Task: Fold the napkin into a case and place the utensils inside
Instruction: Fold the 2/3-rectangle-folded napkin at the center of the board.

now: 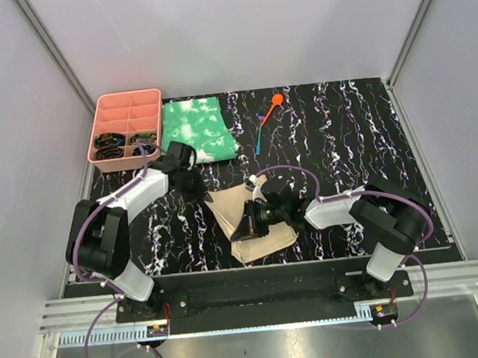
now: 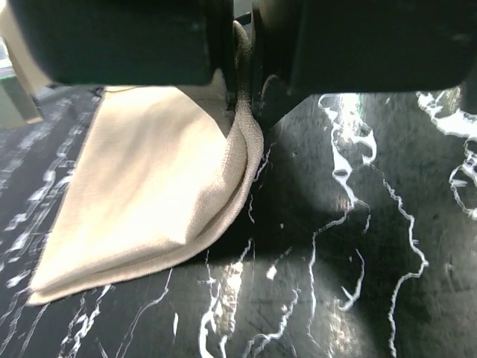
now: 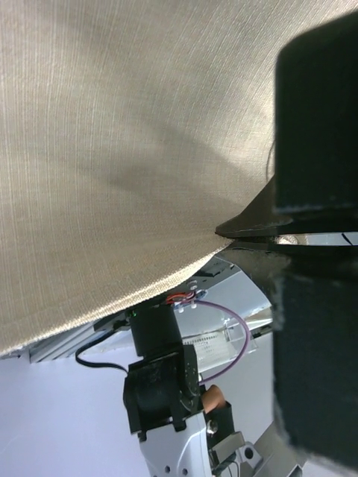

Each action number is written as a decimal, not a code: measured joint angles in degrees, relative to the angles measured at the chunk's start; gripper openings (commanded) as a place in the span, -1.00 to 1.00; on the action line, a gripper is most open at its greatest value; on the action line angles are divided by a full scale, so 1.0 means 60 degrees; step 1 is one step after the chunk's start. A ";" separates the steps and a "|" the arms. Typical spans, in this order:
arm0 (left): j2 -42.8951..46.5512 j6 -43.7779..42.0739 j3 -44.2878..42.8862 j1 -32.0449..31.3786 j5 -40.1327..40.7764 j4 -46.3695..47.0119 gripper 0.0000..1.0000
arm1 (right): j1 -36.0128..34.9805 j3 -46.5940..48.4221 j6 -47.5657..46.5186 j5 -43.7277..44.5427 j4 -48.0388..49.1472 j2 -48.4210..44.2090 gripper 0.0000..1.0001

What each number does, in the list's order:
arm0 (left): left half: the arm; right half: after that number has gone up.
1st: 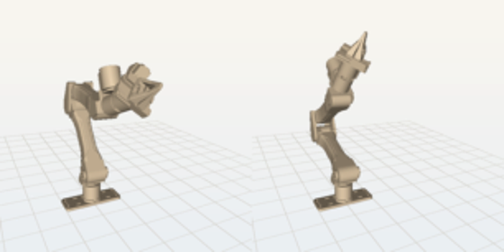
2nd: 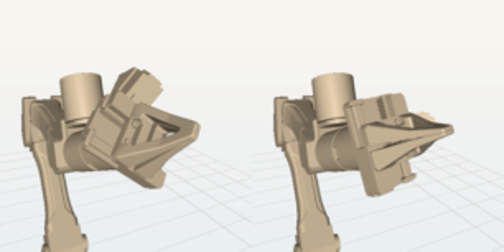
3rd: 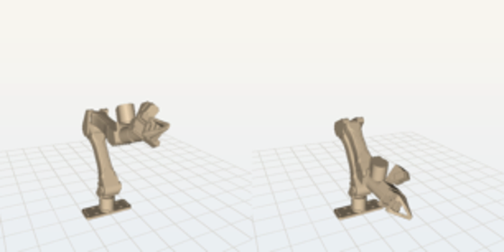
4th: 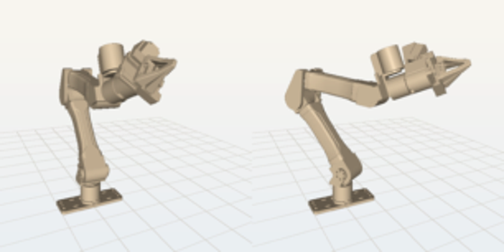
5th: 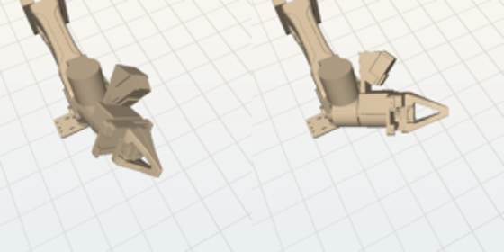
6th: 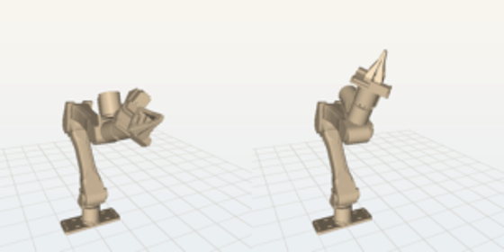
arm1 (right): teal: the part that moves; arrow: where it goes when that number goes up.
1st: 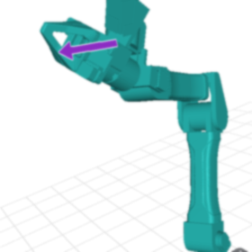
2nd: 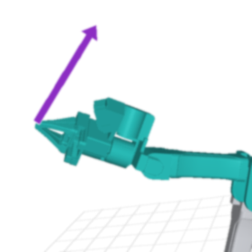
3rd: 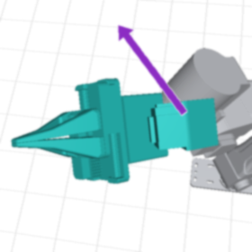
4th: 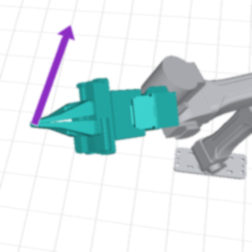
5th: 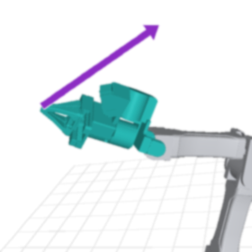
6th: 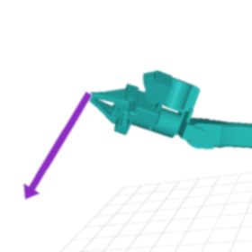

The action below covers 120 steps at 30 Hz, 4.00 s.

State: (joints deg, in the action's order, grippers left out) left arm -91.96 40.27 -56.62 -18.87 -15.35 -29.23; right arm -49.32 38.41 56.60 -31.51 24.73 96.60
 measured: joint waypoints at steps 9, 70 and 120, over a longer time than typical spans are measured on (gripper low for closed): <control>-0.0936 0.0499 -0.2055 -0.1854 0.3129 -0.2339 -1.00 | 0.0044 -0.0339 -0.0444 0.0076 -0.0200 -0.0084 -1.00; -0.5089 0.1865 -0.6914 -0.3876 0.6204 -0.4346 -1.00 | 0.1045 0.0280 -0.3413 0.1439 -0.6342 -0.1271 -1.00; -0.2889 -0.0463 -0.4331 -0.3891 0.5184 -0.2098 -1.00 | 0.3439 0.6426 -0.3687 -0.1661 -0.5628 0.4251 -0.97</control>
State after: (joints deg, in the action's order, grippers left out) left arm -109.30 37.50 -82.61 -42.22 15.75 -41.82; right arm -28.69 76.97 34.48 -41.47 -9.04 122.10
